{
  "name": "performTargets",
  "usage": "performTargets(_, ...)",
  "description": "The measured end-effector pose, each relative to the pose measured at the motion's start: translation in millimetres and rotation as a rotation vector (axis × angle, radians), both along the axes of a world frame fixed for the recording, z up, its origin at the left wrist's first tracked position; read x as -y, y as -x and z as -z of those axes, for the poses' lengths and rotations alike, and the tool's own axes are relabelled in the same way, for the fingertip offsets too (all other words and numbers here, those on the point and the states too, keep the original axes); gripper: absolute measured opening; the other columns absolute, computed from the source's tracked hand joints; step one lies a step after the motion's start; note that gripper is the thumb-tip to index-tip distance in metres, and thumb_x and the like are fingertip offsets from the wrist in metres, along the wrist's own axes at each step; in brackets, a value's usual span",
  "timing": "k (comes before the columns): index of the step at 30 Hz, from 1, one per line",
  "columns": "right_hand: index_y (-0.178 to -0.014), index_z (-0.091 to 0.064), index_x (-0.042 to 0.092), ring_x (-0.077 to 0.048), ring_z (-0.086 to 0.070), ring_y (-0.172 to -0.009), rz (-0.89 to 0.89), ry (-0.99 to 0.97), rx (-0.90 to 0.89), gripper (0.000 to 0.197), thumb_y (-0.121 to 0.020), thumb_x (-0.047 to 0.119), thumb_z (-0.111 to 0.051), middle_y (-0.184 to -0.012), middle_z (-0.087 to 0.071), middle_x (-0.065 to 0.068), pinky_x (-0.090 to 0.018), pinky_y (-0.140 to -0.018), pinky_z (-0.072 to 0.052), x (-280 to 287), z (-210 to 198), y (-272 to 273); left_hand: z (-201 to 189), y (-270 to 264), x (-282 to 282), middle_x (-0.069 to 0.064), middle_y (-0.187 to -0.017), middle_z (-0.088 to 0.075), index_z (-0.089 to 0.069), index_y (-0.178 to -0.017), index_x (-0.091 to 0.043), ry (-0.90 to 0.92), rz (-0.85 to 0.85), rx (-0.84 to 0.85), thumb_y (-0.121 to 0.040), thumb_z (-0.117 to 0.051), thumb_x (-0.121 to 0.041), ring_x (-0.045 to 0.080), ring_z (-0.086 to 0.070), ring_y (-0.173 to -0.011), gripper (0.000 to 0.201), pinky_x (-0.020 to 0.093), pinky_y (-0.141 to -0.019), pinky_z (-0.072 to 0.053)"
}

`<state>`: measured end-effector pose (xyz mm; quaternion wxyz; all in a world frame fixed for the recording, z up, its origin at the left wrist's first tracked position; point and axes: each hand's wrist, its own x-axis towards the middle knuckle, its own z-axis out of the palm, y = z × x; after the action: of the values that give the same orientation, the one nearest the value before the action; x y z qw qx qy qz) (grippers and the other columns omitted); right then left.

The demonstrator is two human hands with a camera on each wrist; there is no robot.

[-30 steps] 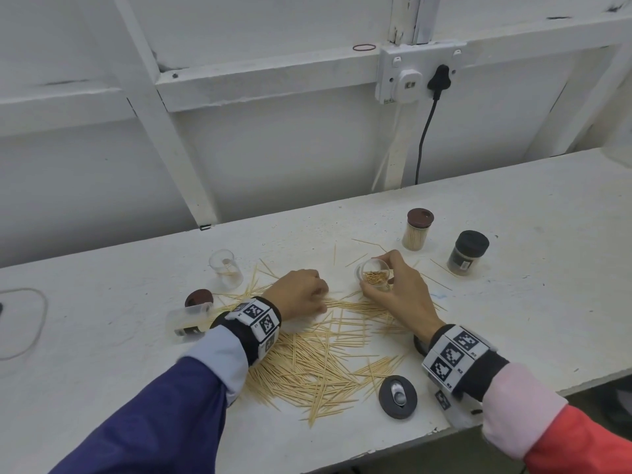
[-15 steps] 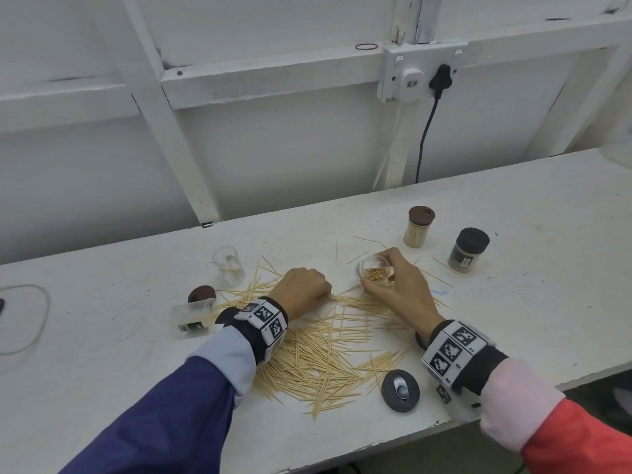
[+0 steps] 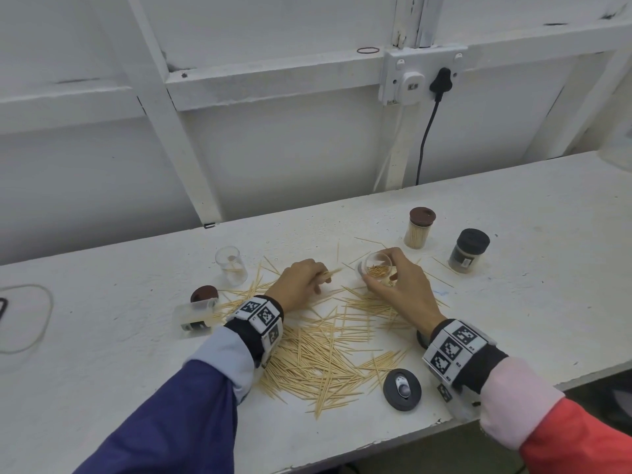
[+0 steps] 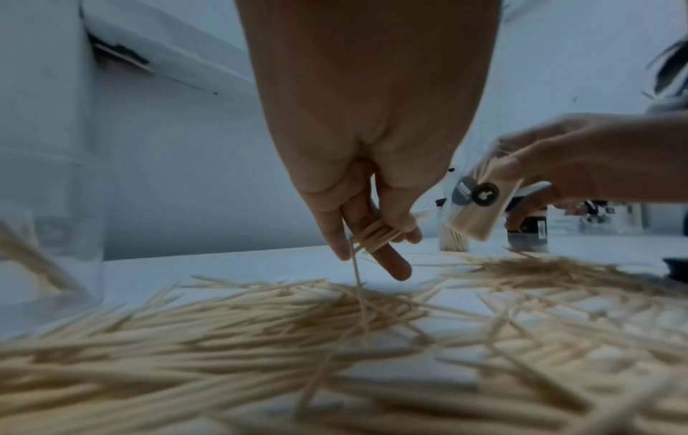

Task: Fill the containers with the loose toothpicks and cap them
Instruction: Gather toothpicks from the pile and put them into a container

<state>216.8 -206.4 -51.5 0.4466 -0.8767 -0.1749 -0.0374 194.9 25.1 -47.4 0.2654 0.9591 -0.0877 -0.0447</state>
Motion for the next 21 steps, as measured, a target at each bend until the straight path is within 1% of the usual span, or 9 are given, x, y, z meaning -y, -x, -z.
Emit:
performTargets(3, -0.113, -0.054, 0.03, -0.005, -0.058, -0.098, -0.005, -0.003, 0.003, 0.039, -0.082, 0.047, -0.071, -0.107, -0.063, 0.015, -0.038, -0.085, -0.052, 0, 2, 0, -3, 0, 4, 0.001, -0.09, -0.068, -0.064, -0.096, -0.01, 0.239, -0.091, 0.042, -0.101, -0.048, -0.014, 0.012, -0.067, -0.081, 0.018, 0.029, -0.08, -0.048)
performTargets(6, -0.117, -0.057, 0.028, -0.005, -0.059, -0.101, -0.02, 0.004, 0.001, 0.042, -0.081, 0.046, -0.072, -0.109, -0.064, 0.015, -0.037, -0.087, -0.052, 0, 3, 0, -11, 1, 13, -0.002, -0.082, -0.071, -0.063, -0.094, -0.014, 0.488, -0.179, 0.148, -0.1, -0.05, -0.011, 0.006, -0.067, -0.078, 0.015, 0.023, -0.081, -0.049)
performTargets(8, -0.116, -0.059, 0.028, -0.005, -0.06, -0.098, -0.039, 0.018, -0.005, 0.043, -0.08, 0.049, -0.072, -0.107, -0.065, 0.015, -0.037, -0.084, -0.052, 0, 2, 0, -22, 1, 23, -0.001, -0.079, -0.072, -0.064, -0.096, -0.016, 0.649, -0.213, 0.219, -0.099, -0.052, -0.011, 0.01, -0.068, -0.081, 0.013, 0.025, -0.079, -0.05)
performTargets(10, -0.114, -0.06, 0.03, -0.003, -0.061, -0.095, -0.077, 0.027, -0.01, 0.046, -0.077, 0.056, -0.069, -0.103, -0.066, 0.016, -0.037, -0.081, -0.053, -1, 0, 1, -33, 0, 37, 0.001, -0.08, -0.073, -0.064, -0.098, -0.015, 0.819, -0.22, 0.251, -0.099, -0.053, -0.012, 0.017, -0.07, -0.089, 0.012, 0.033, -0.084, -0.05)
performTargets(12, -0.111, -0.06, 0.033, -0.001, -0.062, -0.093, -0.114, 0.036, -0.01, 0.051, -0.072, 0.065, -0.064, -0.1, -0.067, 0.017, -0.036, -0.079, -0.054, -1, -1, 3, -40, 0, 50, 0.001, -0.083, -0.073, -0.062, -0.099, -0.012, 0.945, -0.216, 0.255, -0.098, -0.053, -0.012, 0.023, -0.07, -0.094, 0.009, 0.038, -0.09, -0.051)
performTargets(14, -0.109, -0.061, 0.034, 0.0, -0.062, -0.093, -0.13, 0.053, -0.005, 0.05, -0.071, 0.066, -0.064, -0.097, -0.068, 0.018, -0.035, -0.079, -0.053, -2, -1, 4, -43, 0, 62, 0.002, -0.084, -0.074, -0.06, -0.098, -0.012, 1.0, -0.184, 0.257, -0.098, -0.053, -0.012, 0.027, -0.068, -0.096, 0.007, 0.041, -0.092, -0.052)
performTargets(17, -0.107, -0.063, 0.033, 0.004, -0.06, -0.088, -0.146, 0.066, 0.0, 0.041, -0.075, 0.057, -0.072, -0.094, -0.069, 0.018, -0.032, -0.079, -0.052, -4, -1, 5, -37, -1, 72, 0.001, -0.082, -0.074, -0.06, -0.096, -0.014, 0.999, -0.134, 0.232, -0.098, -0.052, -0.011, 0.026, -0.069, -0.095, 0.009, 0.039, -0.091, -0.053)
performTargets(19, -0.109, -0.064, 0.03, 0.006, -0.059, -0.085, -0.151, 0.067, 0.01, 0.043, -0.076, 0.054, -0.074, -0.096, -0.069, 0.017, -0.03, -0.078, -0.051, -5, -1, 6, -30, -1, 75, -0.001, -0.082, -0.073, -0.061, -0.093, -0.014, 0.989, -0.127, 0.21, -0.098, -0.053, -0.007, 0.025, -0.07, -0.093, 0.011, 0.039, -0.091, -0.053)
performTargets(21, -0.112, -0.065, 0.028, 0.004, -0.06, -0.083, -0.156, 0.063, 0.018, 0.047, -0.075, 0.056, -0.072, -0.097, -0.07, 0.014, -0.031, -0.078, -0.052, -5, -1, 5, -24, -1, 75, -0.005, -0.084, -0.072, -0.062, -0.092, -0.014, 0.983, -0.124, 0.199, -0.096, -0.053, -0.004, 0.025, -0.071, -0.094, 0.014, 0.041, -0.092, -0.054)
